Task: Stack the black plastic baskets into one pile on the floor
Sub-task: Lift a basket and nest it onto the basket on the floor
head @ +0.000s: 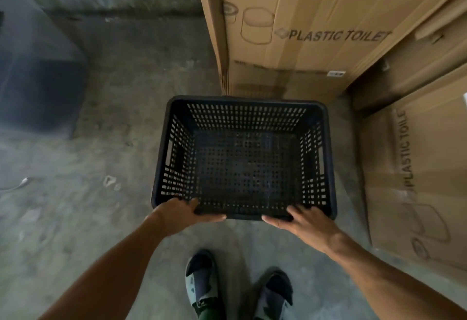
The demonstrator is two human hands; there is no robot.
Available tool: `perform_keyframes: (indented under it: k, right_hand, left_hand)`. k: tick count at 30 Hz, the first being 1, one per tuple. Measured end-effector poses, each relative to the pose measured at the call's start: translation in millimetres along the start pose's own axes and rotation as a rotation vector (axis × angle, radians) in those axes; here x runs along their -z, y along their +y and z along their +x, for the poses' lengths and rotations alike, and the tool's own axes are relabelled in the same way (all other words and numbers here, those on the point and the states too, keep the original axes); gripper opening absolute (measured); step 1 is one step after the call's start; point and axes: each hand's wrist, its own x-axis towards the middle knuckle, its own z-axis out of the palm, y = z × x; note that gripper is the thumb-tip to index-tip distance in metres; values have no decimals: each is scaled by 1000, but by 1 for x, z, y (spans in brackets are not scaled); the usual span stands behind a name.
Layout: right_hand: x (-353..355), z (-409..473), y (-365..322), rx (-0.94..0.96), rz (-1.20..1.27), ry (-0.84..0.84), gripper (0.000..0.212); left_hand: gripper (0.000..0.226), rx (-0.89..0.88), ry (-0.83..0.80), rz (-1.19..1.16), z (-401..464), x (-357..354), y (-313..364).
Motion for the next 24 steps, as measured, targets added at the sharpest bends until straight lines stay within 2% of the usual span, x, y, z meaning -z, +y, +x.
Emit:
perform_keyframes:
  k: [2, 5, 6, 7, 8, 10, 12, 14, 15, 16, 18, 21, 24]
  right_hand:
    - [-10, 2, -6, -9, 11, 5, 99]
    - [-19, 2, -14, -31, 92, -105, 101]
    - [-20, 1, -12, -28, 161, -137, 93]
    - [-18, 0, -8, -43, 223, -130, 75]
    - [-14, 0, -3, -86, 260, -63, 58]
    - [-9, 4, 16, -296, 332, 148, 53]
    - [-7, 10, 40, -668, 324, 282, 66]
    - [-11, 14, 64, -1024, 425, 240, 81]
    - [-14, 15, 74, -1103, 502, 161, 83]
    - [-19, 16, 81, -1118, 549, 86, 83]
    - [-30, 20, 86, -1072, 625, 38, 82]
    - [-50, 29, 87, -1041, 603, 133, 86]
    - [-49, 32, 85, -1030, 567, 114, 88]
  left_hand:
    - [82, -6, -112, -105, 4, -10, 7]
    - [87, 14, -117, -177, 5, -18, 10]
    - [89, 21, -113, -211, 5, -21, 8]
    - [91, 40, -85, -272, 4, -21, 3]
    - [91, 86, -18, -335, 3, -19, -4]
    - [89, 319, 185, -386, 2, -14, -24]
    - [91, 677, 299, -465, 6, -14, -48]
    - [99, 972, 267, -626, 12, -14, -73]
    - [103, 1057, 239, -718, 14, -17, -83]
    - [107, 1099, 211, -799, 16, -22, -90]
    - [110, 1065, 162, -882, 19, -32, -94]
    - [111, 1028, 159, -838, 24, -47, -88]
    - [117, 1039, 176, -780, 23, -53, -85]
